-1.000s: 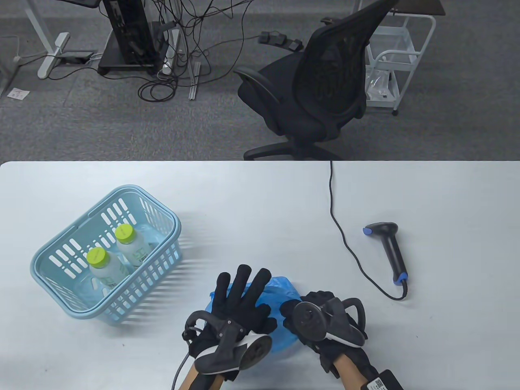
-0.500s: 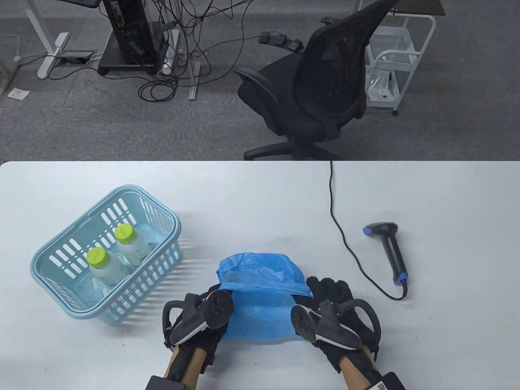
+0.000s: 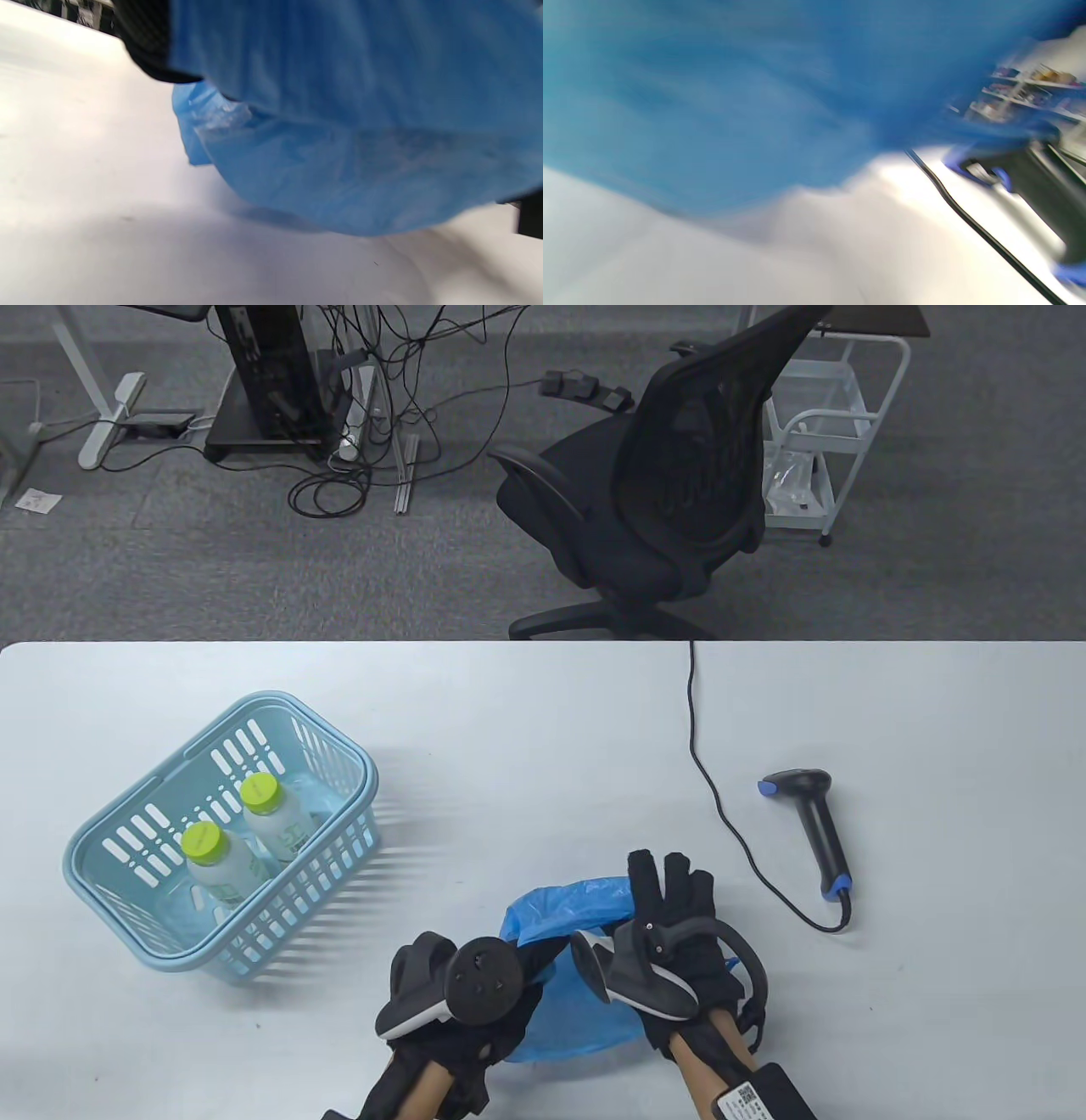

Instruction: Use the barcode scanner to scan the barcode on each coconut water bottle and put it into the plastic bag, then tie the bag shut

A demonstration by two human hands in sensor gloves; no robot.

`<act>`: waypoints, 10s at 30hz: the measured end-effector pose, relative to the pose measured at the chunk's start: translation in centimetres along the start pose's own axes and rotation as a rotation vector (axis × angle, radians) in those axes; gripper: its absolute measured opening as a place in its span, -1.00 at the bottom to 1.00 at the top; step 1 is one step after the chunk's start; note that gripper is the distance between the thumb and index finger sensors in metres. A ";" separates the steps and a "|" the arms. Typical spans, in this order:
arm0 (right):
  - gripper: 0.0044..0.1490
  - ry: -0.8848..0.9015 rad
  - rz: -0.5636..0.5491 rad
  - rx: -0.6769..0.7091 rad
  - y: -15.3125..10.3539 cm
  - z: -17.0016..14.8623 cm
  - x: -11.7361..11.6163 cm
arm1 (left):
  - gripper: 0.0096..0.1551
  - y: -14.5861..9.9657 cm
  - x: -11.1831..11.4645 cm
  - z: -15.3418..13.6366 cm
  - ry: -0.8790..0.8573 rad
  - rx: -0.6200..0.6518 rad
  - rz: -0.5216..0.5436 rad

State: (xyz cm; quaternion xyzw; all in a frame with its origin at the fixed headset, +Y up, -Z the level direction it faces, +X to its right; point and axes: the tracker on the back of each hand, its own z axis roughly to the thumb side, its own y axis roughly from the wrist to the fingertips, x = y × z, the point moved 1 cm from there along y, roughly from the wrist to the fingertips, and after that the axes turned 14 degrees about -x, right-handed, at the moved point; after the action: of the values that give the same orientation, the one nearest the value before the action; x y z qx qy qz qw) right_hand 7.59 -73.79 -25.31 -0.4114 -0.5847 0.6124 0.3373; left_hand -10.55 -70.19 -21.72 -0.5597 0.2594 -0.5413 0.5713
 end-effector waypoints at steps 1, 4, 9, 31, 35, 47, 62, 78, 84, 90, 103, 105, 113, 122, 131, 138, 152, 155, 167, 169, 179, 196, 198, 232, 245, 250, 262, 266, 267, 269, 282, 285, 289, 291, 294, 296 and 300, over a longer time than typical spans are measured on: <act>-0.03 -0.013 0.025 -0.017 0.4 -0.3 -0.6 | -0.27 -0.1 -0.1 -0.1 0.010 0.000 -0.008; 0.05 0.048 0.080 -0.059 1.2 -1.8 -1.9 | -0.30 -0.5 -0.2 -0.1 0.205 -0.120 0.010; 0.01 0.094 0.001 0.011 0.5 -1.3 -1.0 | -0.21 -0.5 0.6 0.4 0.560 -0.256 -0.006; 0.18 -0.040 0.170 0.176 -1.9 -0.8 -0.6 | 0.15 2.8 2.9 -2.5 0.682 -0.355 -0.211; -0.15 0.165 -0.002 0.252 -3.2 -0.5 2.4 | 0.03 2.8 3.4 -1.2 0.563 -0.241 -0.251; 0.64 0.102 0.411 0.125 1.6 -0.8 -3.2 | 0.55 3.3 3.9 -3.4 0.561 -0.365 -0.339; 0.76 -0.012 0.466 0.282 -1.0 0.5 -4.2 | 0.03 3.6 3.4 -3.5 0.435 -0.305 -0.270; -0.14 0.285 0.117 0.221 -2.1 -2.8 0.7 | 0.42 3.6 4.4 -4.3 0.479 -0.322 -0.493; -0.34 0.251 0.137 0.299 -2.3 -0.5 2.0 | 0.40 3.5 4.8 -2.8 0.527 -0.283 -0.483; -0.14 0.291 0.295 0.243 -1.1 -3.1 1.3 | 0.29 3.2 4.7 -1.9 0.601 -0.264 -0.453; -0.09 0.125 0.174 0.262 -0.6 2.7 -0.7 | 0.17 2.9 4.8 -1.9 0.564 -0.248 -0.439; 0.12 0.098 0.236 0.201 0.0 1.5 -1.7 | 0.14 2.8 4.6 -2.1 0.566 -0.261 -0.432; 0.35 -0.028 0.347 0.113 0.0 -1.7 -3.2 | 0.02 2.5 4.2 -2.8 0.562 -0.282 -0.427; 0.43 -0.044 0.345 0.153 -0.3 -0.9 -3.0 | -0.18 0.2 -1.2 -0.2 0.120 -0.031 -0.283; 0.47 -0.028 0.339 0.201 -1.0 -0.3 -2.8 | -0.31 3.0 6.3 4.6 0.676 -0.063 -0.102; 0.49 -0.004 0.345 0.200 -1.0 -0.2 -3.3 | 0.08 4.4 5.9 0.0 0.582 -0.238 -0.253; 0.48 0.056 0.404 0.168 -0.3 -1.6 -4.3 | -0.08 3.6 4.4 -5.1 0.262 -0.262 -0.378; 0.45 0.026 0.404 0.144 0.0 -1.5 -4.2 | -0.05 3.7 4.7 -5.0 0.368 -0.316 -0.396; 0.16 0.282 0.345 0.242 -0.3 -3.0 -2.1 | -0.37 1.2 0.4 -3.1 0.059 -0.048 -0.149; 0.10 0.381 0.363 0.260 -0.2 -3.9 -1.8 | -0.39 0.2 -1.0 -3.5 0.040 -0.032 -0.120; -0.02 0.738 0.178 0.138 0.1 -13.7 2.8 | -0.08 -1.0 -2.5 -5.2 0.182 -0.157 0.080; 0.36 0.803 0.396 -0.688 13.5 -21.3 -9.2 | 0.04 -1.1 -1.0 -6.2 0.303 -0.284 0.028; 0.36 0.794 0.404 -0.677 14.3 -21.1 -9.8 | 0.02 -1.1 -1.0 -6.2 0.307 -0.286 0.030; -0.36 1.109 0.136 -0.411 5.4 -20.1 -0.6 | 0.11 -0.3 0.0 -6.6 0.312 -0.327 -0.082; -0.34 1.241 -0.073 -0.299 -2.2 -16.4 2.0 | 0.11 0.0 0.3 -6.4 0.273 -0.267 -0.092; -0.37 1.281 -0.113 -0.266 -2.4 -14.7 -0.1 | 0.10 0.5 0.6 -5.8 0.273 -0.254 -0.073; -0.38 1.167 -0.115 -0.265 -2.4 -13.6 -1.7 | 0.04 0.2 -1.5 -3.3 0.332 -0.208 -0.067; -0.37 1.150 -0.108 -0.264 -2.2 -13.4 -1.9 | -0.04 0.1 -5.6 -3.7 0.255 -0.207 -0.042; -0.38 1.144 -0.106 -0.260 -2.1 -13.4 -2.0 | -0.06 -0.2 -7.4 -4.0 0.216 -0.209 -0.023; -0.37 1.138 -0.109 -0.239 -2.0 -13.3 -2.2 | -0.14 -0.8 -10.4 -4.7 0.171 -0.218 0.007; -0.36 1.093 -0.103 -0.218 -2.0 -13.3 -2.5 | -0.13 -2.7 -21.7 -20.3 0.136 -0.701 0.019; -0.37 1.086 -0.095 -0.222 -2.0 -13.3 -2.7 | -0.10 -1.3 -20.5 -22.9 0.164 -0.768 -0.080; -0.36 1.087 -0.087 -0.238 -2.1 -13.6 -2.9 | -0.05 0.6 -19.1 -24.5 0.238 -0.815 -0.165; -0.36 1.085 -0.087 -0.240 -2.0 -13.6 -3.0 | -0.04 1.3 -18.7 -24.9 0.274 -0.843 -0.192; -0.36 1.083 -0.075 -0.249 -1.9 -13.7 -3.3 | -0.03 2.3 -18.0 -25.4 0.330 -0.882 -0.245; -0.36 1.081 -0.071 -0.251 -1.9 -13.8 -3.4 | -0.04 2.9 -17.5 -25.9 0.356 -0.907 -0.290; -0.35 1.086 -0.069 -0.250 -1.9 -13.8 -3.4 | -0.12 3.8 -17.3 -25.7 0.399 -0.901 -0.285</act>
State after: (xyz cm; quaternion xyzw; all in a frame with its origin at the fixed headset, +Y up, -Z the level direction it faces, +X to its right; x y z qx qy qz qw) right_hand 21.37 -70.61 -22.78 -0.6854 -0.4081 0.2273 0.5586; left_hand -37.39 -64.47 -36.73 -0.6661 0.4921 -0.5445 0.1331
